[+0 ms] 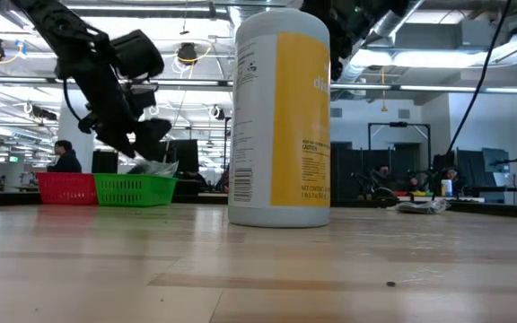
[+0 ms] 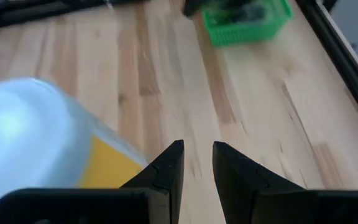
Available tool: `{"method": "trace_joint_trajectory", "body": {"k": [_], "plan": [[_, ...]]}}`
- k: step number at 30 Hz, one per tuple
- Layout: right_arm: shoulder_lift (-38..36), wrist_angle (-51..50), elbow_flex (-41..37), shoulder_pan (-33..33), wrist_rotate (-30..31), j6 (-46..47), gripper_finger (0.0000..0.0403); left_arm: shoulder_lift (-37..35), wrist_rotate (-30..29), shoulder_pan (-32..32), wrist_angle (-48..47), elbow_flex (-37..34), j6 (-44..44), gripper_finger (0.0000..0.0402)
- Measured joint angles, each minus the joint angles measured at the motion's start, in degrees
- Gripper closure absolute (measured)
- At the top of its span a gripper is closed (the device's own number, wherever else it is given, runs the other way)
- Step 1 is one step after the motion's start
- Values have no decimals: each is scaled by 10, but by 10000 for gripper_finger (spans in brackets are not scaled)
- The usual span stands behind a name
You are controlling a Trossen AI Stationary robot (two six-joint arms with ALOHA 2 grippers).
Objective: Pick & Place Travel size toiletries
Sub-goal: Put the black hairbrush into the top green basket
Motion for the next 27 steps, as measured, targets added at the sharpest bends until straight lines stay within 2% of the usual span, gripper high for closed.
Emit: {"method": "trace_joint_trajectory", "body": {"k": [9,17,27], "plan": [[0,-75,0,-50,14,16,326,-86,16,-40,58,0,53,173],[0,-161,-15,-110,119,53,326,-89,32,-112,64,0,52,174],[0,-187,-99,-213,122,118,326,-90,31,-206,105,0,47,178]]}}
